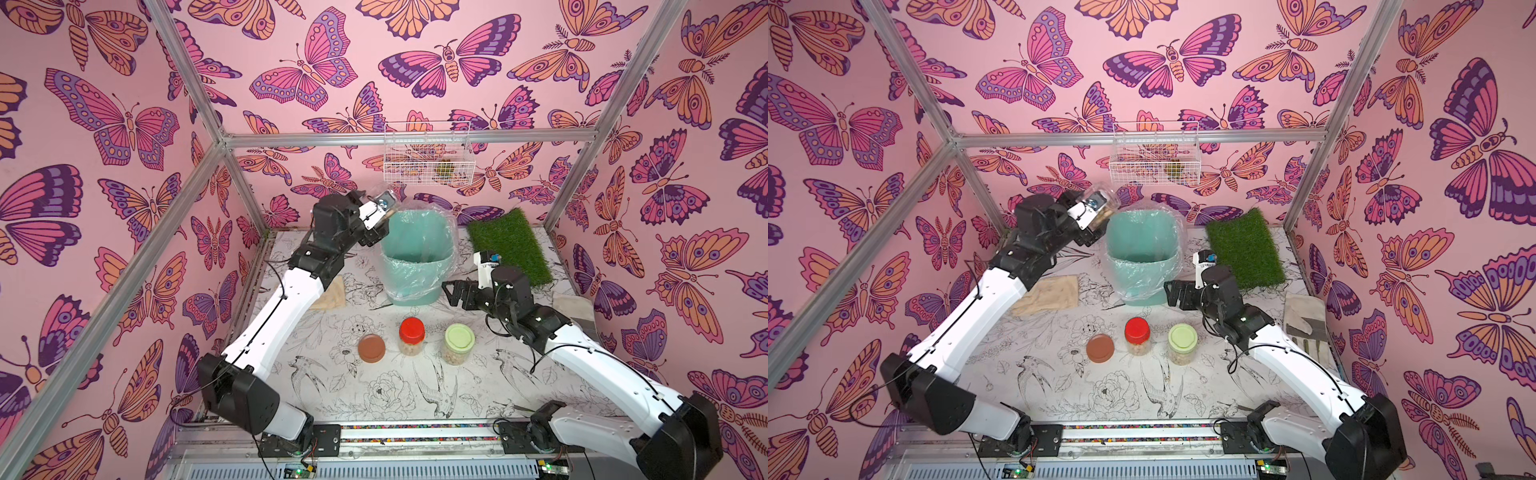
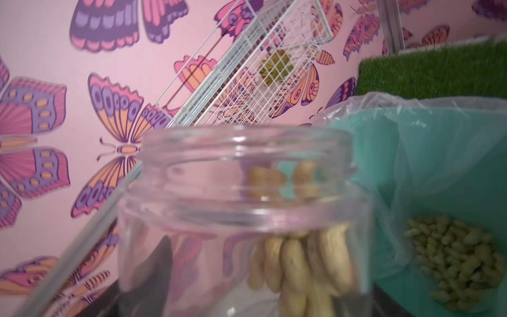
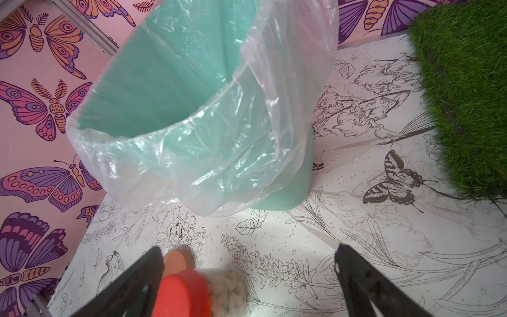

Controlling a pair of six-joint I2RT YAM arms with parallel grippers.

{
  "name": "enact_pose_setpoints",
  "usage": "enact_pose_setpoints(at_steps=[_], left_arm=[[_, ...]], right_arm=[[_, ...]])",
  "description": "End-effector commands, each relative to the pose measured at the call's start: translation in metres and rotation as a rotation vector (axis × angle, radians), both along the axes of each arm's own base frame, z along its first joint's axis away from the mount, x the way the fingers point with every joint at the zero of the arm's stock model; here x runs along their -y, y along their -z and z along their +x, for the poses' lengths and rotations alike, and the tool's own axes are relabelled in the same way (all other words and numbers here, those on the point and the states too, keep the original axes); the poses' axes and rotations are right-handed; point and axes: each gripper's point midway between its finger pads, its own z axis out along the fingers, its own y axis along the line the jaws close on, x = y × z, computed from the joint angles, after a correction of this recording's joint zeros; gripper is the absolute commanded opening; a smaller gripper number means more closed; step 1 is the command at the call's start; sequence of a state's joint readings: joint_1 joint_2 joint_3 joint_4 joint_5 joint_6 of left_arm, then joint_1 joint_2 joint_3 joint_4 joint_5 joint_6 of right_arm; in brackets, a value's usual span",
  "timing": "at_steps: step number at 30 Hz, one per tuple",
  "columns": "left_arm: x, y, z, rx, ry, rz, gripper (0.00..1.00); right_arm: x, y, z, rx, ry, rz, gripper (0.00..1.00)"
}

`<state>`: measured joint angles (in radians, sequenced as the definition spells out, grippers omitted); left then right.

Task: Empty moldy peanuts from jars
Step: Pour the moldy peanuts from the jar into the trash bin.

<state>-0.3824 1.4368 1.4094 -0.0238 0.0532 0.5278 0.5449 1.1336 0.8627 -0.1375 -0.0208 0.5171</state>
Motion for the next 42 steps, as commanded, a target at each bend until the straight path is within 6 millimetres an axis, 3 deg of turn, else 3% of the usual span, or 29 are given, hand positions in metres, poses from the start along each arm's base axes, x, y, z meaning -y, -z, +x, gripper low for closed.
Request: enact_pose_setpoints(at_steps=[1, 5, 9, 12, 20, 23, 25, 30, 36, 42], left_arm=[[-0.014, -0.037, -0.007, 0.052, -0.029, -0.461, 0.00], [-0.028, -0.028, -0.012, 0.055, -0.061, -0.500, 0.00], [-0.025, -0.023, -0.016, 0.071, -0.041, -0.360, 0.00], [-0.011, -0.020, -0.022, 0.064, 0.043, -0.192, 0.00], [0.015, -0.018, -0.027, 0.104, 0.231, 0.421, 0.00], [0.020, -0.016, -0.020, 0.168, 0.265, 0.700, 0.00], [0.024, -0.005, -0.012, 0.195, 0.304, 0.943, 0.00], [0.044, 0.009, 0.020, 0.343, 0.348, 1.450, 0.00], [0.088, 0.012, 0.021, 0.477, 0.439, 1.532, 0.00], [0.097, 0.008, 0.021, 0.510, 0.445, 1.553, 0.00]], right_arm=[[-0.004, -0.001, -0.002, -0.001, -0.007, 0.018, 0.99], [-0.005, 0.000, -0.002, -0.006, -0.008, 0.015, 0.99], [-0.006, 0.000, -0.003, -0.005, -0.009, 0.010, 0.99], [-0.005, 0.002, -0.004, -0.006, -0.010, 0.008, 0.99], [-0.001, 0.009, -0.007, -0.005, 0.002, 0.007, 0.99], [0.001, 0.012, -0.009, -0.002, 0.010, 0.005, 0.99], [0.003, 0.015, -0.009, 0.001, 0.018, 0.008, 0.99], [0.007, 0.023, -0.012, -0.001, 0.033, 0.017, 0.99], [0.011, 0.028, -0.012, 0.005, 0.041, -0.009, 0.99], [0.011, 0.033, -0.011, 0.005, 0.041, -0.022, 0.99]])
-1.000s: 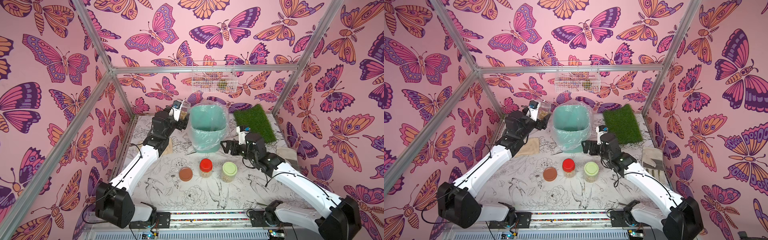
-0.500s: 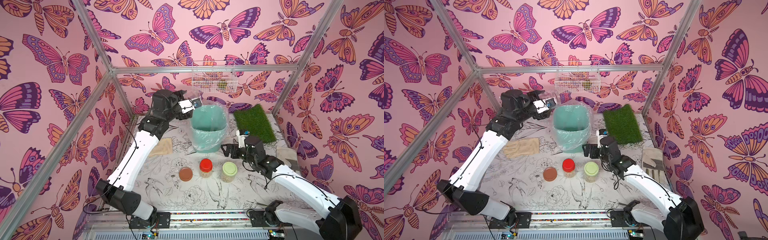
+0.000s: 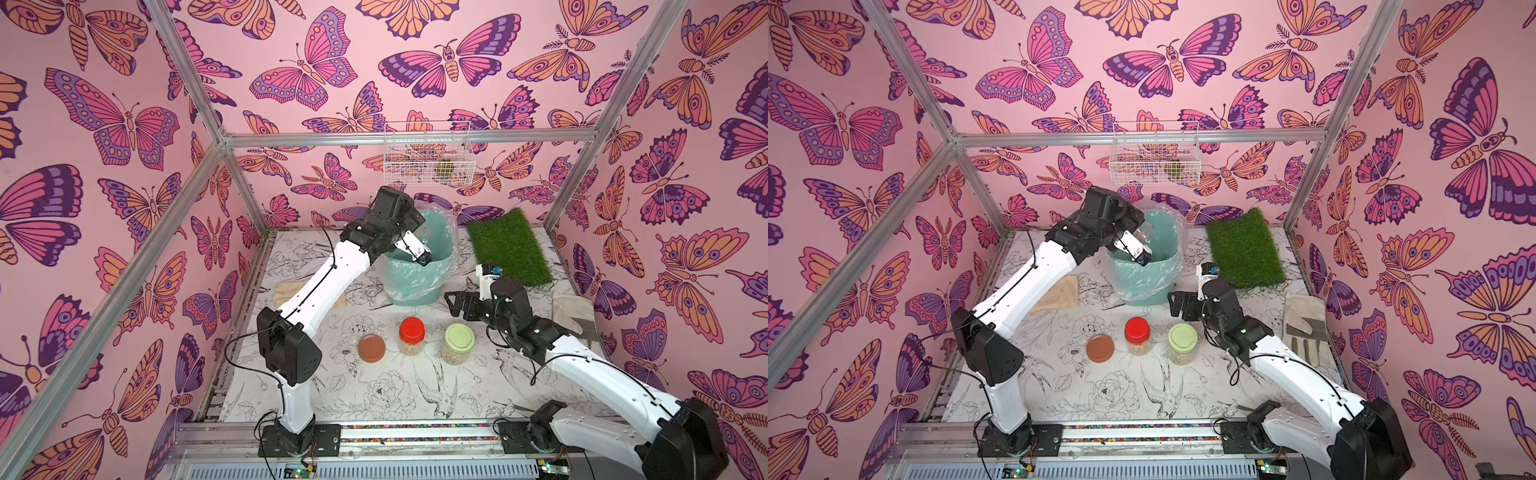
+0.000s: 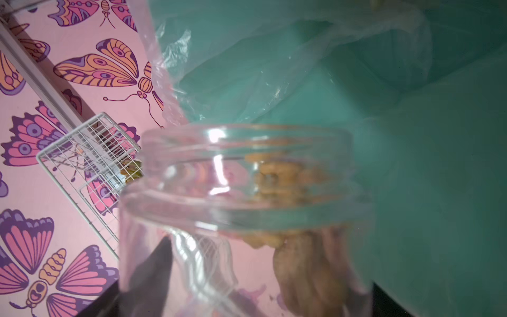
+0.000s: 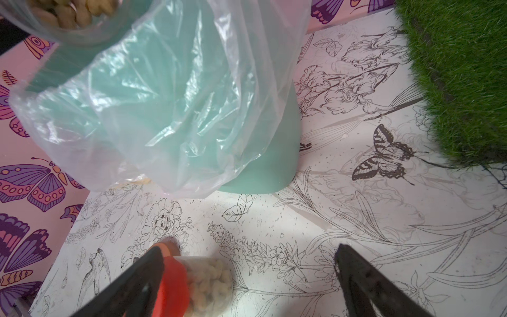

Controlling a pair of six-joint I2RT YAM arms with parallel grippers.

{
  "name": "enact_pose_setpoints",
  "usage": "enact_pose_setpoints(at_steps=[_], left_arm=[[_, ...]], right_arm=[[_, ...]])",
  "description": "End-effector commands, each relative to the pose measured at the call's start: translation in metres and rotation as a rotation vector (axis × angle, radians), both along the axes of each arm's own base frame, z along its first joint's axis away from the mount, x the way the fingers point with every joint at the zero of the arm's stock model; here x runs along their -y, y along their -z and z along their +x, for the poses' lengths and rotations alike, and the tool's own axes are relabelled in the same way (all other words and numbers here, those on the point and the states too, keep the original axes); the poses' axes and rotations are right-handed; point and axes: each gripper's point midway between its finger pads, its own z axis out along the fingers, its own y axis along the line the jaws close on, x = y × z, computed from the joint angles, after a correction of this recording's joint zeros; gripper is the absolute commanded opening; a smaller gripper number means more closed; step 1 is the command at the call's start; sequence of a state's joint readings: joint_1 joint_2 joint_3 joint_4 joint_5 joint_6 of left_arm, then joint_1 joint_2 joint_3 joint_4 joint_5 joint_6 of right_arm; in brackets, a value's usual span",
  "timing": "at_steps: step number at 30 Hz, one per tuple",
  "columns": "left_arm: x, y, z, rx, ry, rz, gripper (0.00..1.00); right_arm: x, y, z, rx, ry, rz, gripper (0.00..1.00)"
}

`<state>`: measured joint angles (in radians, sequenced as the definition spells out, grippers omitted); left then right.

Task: Empty moldy peanuts from jars
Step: Pour the moldy peanuts from the jar into the trash bin.

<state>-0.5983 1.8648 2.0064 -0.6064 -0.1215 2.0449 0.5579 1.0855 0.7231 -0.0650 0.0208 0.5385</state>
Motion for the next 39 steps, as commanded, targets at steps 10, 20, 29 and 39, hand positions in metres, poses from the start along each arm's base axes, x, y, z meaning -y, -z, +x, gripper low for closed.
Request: enact_pose_setpoints(at_steps=[10, 20, 29, 39], left_arm=[[-0.008, -0.045, -0.006, 0.152, 0.029, 0.027, 0.00], [-0.015, -0.045, -0.008, 0.154, 0.012, 0.022, 0.00], [-0.014, -0.100, -0.012, 0.000, -0.190, -0.616, 0.00], [-0.059, -0.116, -0.030, -0.368, -0.487, -1.355, 0.00]], right_arm=[[-0.001, 0.001, 0.003, 0.018, 0.006, -0.004, 0.99], [-0.001, 0.000, 0.004, 0.018, 0.005, -0.007, 0.99], [-0.003, -0.003, 0.004, 0.015, -0.004, -0.004, 0.99], [-0.005, -0.004, 0.003, -0.005, -0.012, 0.003, 0.99]])
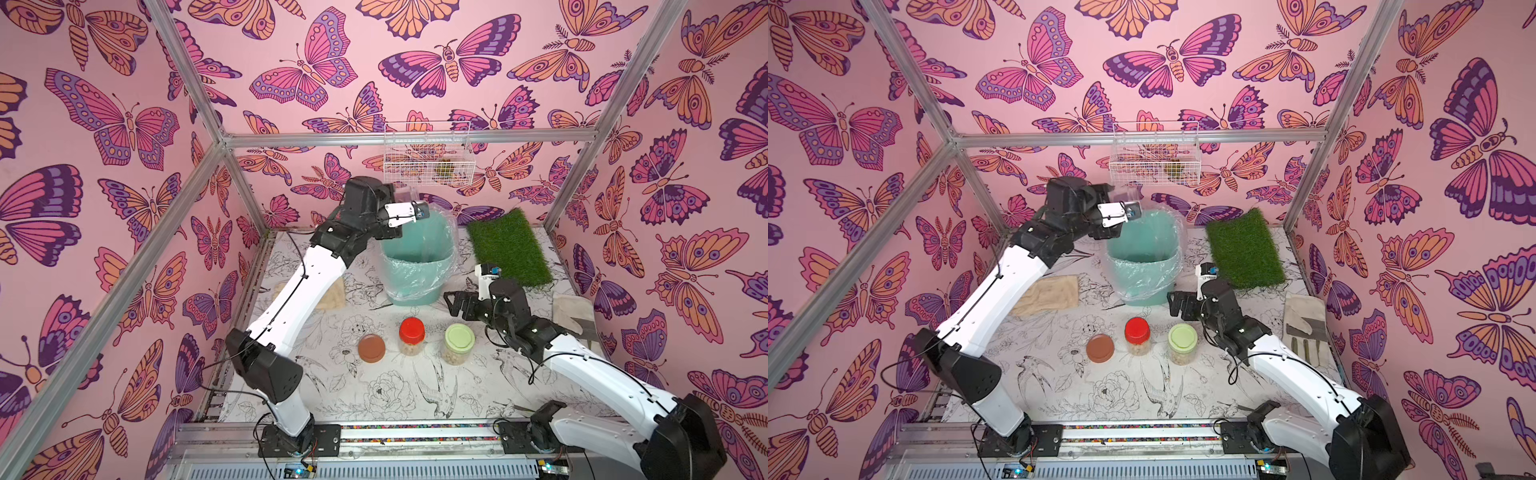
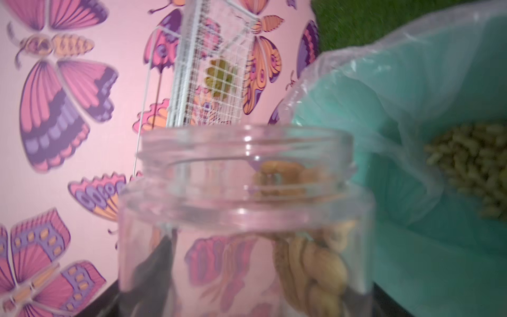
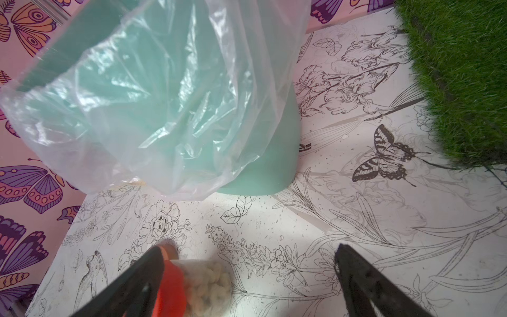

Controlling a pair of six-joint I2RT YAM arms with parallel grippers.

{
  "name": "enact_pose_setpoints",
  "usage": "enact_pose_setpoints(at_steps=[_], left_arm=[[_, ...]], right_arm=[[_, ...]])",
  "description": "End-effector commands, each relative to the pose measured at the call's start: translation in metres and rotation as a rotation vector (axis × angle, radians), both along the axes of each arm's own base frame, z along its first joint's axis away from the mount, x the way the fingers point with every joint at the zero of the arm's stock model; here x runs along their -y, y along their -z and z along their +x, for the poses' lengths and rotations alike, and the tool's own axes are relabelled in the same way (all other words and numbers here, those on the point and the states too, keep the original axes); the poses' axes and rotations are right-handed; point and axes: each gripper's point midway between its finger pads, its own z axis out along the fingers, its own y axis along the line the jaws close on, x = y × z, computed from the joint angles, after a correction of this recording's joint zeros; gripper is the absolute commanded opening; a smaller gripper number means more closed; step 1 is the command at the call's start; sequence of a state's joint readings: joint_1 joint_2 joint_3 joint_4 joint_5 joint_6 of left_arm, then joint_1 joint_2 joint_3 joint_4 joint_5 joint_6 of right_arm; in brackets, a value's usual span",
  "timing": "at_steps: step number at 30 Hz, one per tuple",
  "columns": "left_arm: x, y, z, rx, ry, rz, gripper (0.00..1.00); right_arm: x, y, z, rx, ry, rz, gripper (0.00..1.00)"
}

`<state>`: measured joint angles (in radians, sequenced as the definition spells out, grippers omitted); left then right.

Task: Empty moldy peanuts from jars
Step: Pour the moldy peanuts from the jar into the trash bin.

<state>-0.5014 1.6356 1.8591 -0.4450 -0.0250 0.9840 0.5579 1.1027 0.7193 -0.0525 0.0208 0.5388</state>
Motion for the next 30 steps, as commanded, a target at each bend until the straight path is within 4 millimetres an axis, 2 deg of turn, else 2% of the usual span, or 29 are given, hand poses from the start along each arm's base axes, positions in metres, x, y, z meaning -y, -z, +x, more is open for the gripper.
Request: enact_pose_setpoints(at_steps=[1, 5, 13, 16, 23, 27, 30], left_arm=[[-0.012, -0.032, -0.013, -0.060, -0.078, -0.402, 0.00], [-0.035, -0.026, -0.020, -0.115, -0.175, -0.606, 0.00], [-0.070, 0.020, -0.038, -0.277, -0.261, -0.914, 0.00], [-0.083, 0.019, -0.049, -0.287, -0.256, -0.984, 0.00], [-0.091, 0.020, -0.052, -0.273, -0.264, -0.941, 0.00], [-0.091, 0.022, -0.052, -0.266, -0.257, -0.793, 0.00], [-0.089, 0.014, -0.053, -0.236, -0.223, -0.625, 0.00]], right_arm=[[-0.005, -0.009, 0.000, 0.000, -0.014, 0.008, 0.99], [-0.005, -0.010, 0.000, -0.007, -0.010, 0.012, 0.99], [-0.006, -0.010, -0.002, -0.023, -0.015, 0.015, 0.99], [-0.006, -0.010, -0.003, -0.028, -0.016, 0.015, 0.99], [-0.006, -0.007, -0.005, -0.032, -0.016, 0.014, 0.99], [-0.007, -0.007, -0.006, -0.030, -0.022, 0.012, 0.99], [-0.007, -0.005, -0.006, -0.027, -0.025, 0.008, 0.99]])
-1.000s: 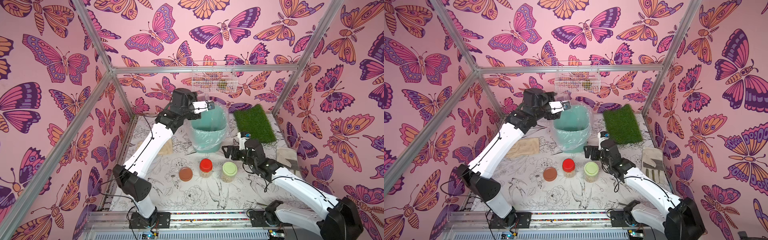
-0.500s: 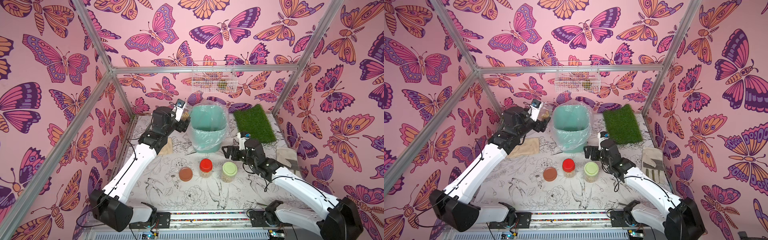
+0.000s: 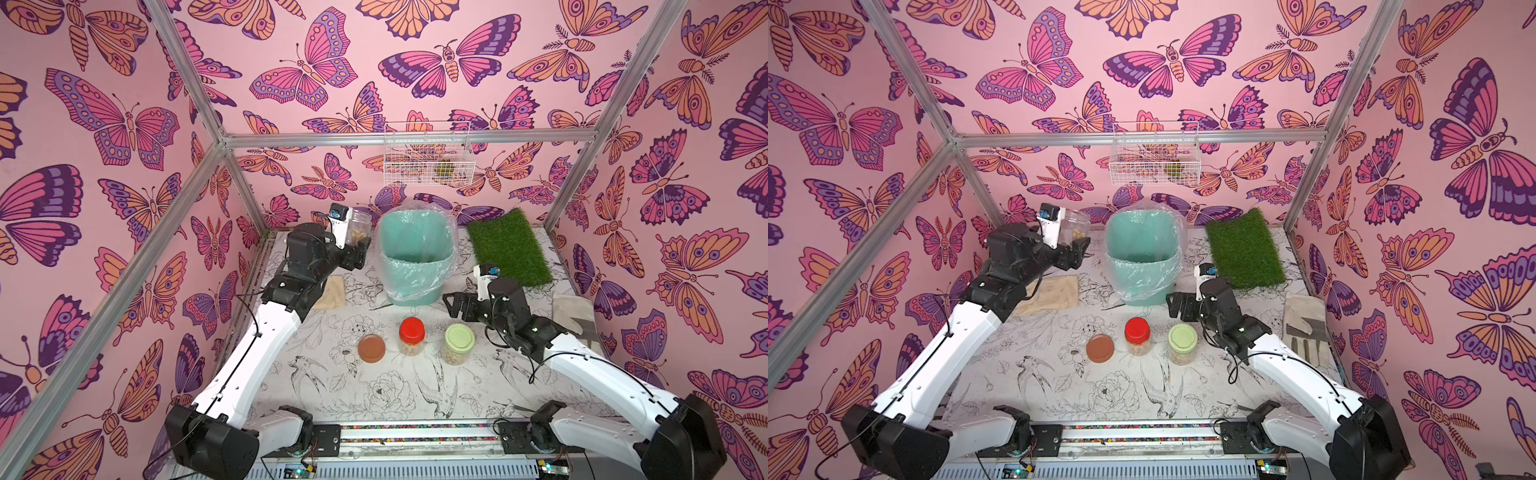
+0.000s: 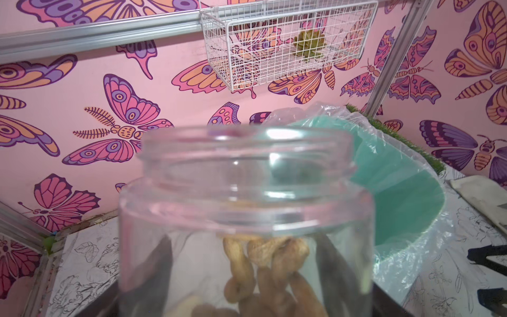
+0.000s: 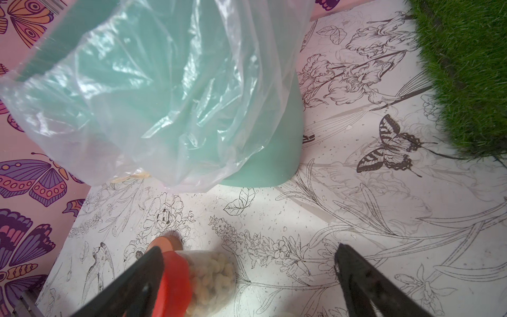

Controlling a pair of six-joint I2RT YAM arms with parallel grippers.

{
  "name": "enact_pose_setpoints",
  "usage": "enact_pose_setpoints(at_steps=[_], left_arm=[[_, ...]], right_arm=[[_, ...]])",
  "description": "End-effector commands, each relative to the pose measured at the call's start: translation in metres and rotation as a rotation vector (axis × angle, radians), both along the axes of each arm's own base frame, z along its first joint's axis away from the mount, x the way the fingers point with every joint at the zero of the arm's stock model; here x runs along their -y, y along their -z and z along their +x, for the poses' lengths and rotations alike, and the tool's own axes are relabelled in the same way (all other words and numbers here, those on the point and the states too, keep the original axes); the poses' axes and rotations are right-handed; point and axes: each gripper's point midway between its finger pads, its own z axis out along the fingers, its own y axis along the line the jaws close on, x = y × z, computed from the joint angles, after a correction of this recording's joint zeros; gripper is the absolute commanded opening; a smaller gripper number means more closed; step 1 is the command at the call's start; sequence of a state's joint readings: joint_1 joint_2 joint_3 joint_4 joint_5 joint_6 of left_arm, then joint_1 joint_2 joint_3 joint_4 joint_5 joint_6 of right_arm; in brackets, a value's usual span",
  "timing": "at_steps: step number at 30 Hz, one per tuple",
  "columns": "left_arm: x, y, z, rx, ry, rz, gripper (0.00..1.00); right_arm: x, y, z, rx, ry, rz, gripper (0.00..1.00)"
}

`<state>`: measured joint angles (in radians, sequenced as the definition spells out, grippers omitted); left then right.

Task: Empty moldy peanuts from jars
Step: Pour the moldy peanuts from the jar into the trash bin.

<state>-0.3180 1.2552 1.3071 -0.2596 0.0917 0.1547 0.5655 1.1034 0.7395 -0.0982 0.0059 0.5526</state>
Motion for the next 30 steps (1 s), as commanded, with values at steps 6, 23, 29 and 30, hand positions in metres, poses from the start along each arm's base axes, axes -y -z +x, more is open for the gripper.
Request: enact_pose_setpoints(at_steps=[6, 23, 29, 30], left_arm=[[0.018, -0.025, 0.012, 0.133, 0.217, 0.589, 0.00], [0.117, -0.036, 0.072, 0.606, 0.525, 1.716, 0.00], [0.129, -0.003, 0.066, 0.706, 0.688, 1.830, 0.00], [0.131, -0.001, 0.065, 0.721, 0.699, 1.828, 0.00]], right_arm=[[-0.004, -0.002, -0.001, 0.011, -0.019, -0.002, 0.99], [0.003, 0.011, -0.002, 0.018, 0.006, -0.017, 0.99], [0.006, 0.011, -0.003, 0.029, 0.015, -0.017, 0.99], [0.006, 0.010, -0.003, 0.032, 0.015, -0.018, 0.99]])
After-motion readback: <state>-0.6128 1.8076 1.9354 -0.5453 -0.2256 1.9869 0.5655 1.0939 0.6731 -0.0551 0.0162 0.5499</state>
